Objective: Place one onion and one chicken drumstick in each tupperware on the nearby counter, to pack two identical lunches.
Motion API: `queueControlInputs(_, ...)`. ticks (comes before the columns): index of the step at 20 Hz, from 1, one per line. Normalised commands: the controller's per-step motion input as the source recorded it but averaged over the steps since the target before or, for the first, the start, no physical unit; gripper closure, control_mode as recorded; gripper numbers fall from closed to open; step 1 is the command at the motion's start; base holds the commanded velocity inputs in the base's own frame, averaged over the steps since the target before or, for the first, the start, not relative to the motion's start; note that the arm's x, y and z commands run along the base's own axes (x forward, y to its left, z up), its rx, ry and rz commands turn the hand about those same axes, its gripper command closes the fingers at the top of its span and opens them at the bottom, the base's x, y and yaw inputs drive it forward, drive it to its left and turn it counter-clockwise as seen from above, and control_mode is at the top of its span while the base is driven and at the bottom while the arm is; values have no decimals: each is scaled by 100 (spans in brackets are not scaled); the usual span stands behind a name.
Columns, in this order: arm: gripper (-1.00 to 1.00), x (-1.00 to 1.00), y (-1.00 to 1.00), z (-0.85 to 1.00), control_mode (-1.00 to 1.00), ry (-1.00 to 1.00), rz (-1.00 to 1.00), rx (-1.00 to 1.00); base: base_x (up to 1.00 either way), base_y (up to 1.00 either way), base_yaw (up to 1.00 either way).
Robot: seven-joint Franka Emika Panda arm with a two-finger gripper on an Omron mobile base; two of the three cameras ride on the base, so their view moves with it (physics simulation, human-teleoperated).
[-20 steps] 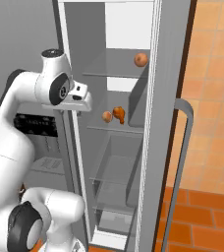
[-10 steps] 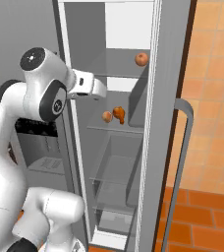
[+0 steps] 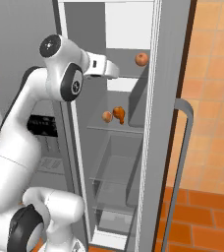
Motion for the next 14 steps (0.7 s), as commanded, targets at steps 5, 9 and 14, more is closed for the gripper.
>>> queueControlInputs(5,-100,60,-40,6,-100,-10,0,1,0,0,0)
queueControlInputs(9,-100,59,-40,0,-100,-2,3,1,0,0,0)
queueControlInputs(14,-100,43,-31,0,-100,1,2,7,0,0,0)
